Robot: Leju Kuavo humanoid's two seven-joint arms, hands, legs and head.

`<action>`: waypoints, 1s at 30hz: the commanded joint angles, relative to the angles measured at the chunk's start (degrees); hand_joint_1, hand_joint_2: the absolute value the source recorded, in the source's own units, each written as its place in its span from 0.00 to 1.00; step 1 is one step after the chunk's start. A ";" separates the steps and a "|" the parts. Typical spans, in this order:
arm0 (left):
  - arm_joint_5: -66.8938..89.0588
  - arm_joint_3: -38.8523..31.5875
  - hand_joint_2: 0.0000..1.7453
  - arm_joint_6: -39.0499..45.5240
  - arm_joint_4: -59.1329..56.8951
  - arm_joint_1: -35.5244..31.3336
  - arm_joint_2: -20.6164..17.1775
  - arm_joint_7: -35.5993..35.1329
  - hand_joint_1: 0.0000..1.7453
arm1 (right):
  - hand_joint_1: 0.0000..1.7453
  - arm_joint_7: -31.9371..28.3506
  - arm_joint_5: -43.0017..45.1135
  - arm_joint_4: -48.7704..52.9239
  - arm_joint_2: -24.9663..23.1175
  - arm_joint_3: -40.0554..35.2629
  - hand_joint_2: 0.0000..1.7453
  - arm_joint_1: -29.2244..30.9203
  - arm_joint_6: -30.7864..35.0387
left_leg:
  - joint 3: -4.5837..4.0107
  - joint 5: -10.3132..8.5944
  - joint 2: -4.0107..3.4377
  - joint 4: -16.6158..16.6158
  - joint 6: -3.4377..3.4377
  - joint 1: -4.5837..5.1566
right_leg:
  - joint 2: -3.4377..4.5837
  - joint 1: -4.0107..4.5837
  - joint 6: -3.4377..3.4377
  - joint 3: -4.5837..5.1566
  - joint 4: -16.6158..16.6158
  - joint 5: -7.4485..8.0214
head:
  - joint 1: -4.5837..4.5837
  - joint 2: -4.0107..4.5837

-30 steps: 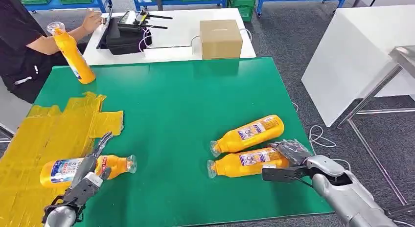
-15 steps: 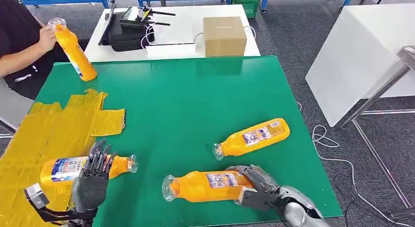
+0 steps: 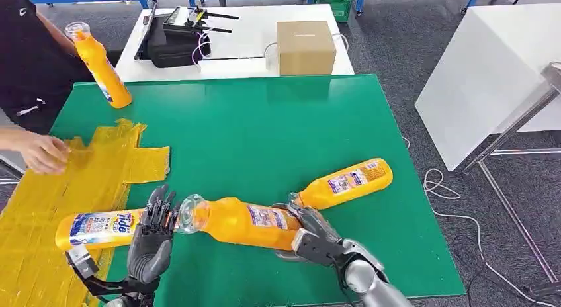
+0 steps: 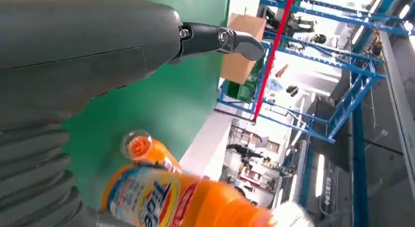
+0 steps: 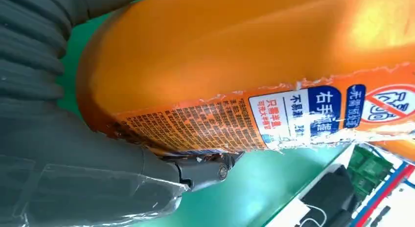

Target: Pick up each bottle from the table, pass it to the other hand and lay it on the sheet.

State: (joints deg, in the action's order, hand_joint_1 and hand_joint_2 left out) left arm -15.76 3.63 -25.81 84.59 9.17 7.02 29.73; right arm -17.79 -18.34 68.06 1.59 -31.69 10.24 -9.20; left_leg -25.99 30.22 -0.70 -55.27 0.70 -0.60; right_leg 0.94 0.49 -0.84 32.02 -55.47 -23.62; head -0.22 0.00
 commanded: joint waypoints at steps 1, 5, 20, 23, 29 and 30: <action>2.23 4.08 1.00 1.18 -0.53 -1.82 -0.70 1.12 0.00 | 1.00 0.07 1.18 -8.55 -3.79 -0.26 1.00 5.11 0.59 | -0.01 -0.03 0.06 0.07 0.01 0.03 | -0.08 -0.03 -0.08 0.01 0.07 0.03 | 0.00 0.00; 2.23 4.08 1.00 1.18 -0.53 -1.82 -0.70 1.12 0.00 | 1.00 0.07 1.18 -8.55 -3.79 -0.26 1.00 5.11 0.59 | -0.01 -0.03 0.06 0.07 0.01 0.03 | -0.08 -0.03 -0.08 0.01 0.07 0.03 | 0.00 0.00; 5.12 10.15 1.00 1.35 -2.84 -5.58 -0.24 2.73 0.00 | 1.00 1.09 0.11 -24.59 -14.94 -10.24 1.00 12.53 0.08 | -0.08 -0.02 -0.05 0.04 -0.01 0.03 | 0.04 -0.03 -0.03 0.13 -0.03 0.03 | 0.02 0.00; 4.77 9.46 1.00 1.57 -2.80 -5.51 -0.30 2.90 0.00 | 1.00 1.06 -1.31 -25.33 -15.75 -13.03 1.00 12.13 -0.10 | -0.07 -0.04 -0.01 0.09 -0.02 0.01 | 0.00 -0.02 -0.05 0.12 0.01 0.05 | 0.02 0.00; 3.95 7.49 1.00 1.58 -2.97 -4.94 -0.63 3.20 0.00 | 1.00 0.73 -4.06 -26.34 -17.84 -19.78 1.00 10.12 -1.08 | -0.05 -0.03 -0.01 0.14 -0.02 0.00 | -0.01 -0.02 -0.05 0.08 0.03 0.00 | 0.00 0.00; 3.95 7.49 1.00 1.58 -2.97 -4.94 -0.63 3.20 0.00 | 1.00 0.73 -4.06 -26.34 -17.84 -19.78 1.00 10.12 -1.08 | -0.06 -0.02 0.00 0.12 -0.01 -0.02 | -0.01 0.00 -0.04 0.08 0.03 0.00 | 0.04 0.00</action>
State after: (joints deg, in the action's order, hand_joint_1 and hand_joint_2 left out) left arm -11.67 11.28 -24.15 84.91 5.63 7.15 32.96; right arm -16.90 -21.18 48.26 -14.03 -41.71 19.02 -9.62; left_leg -26.19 30.19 -0.69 -55.27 0.70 -0.61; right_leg 0.93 0.48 -0.84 32.22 -55.53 -23.63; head -0.17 0.00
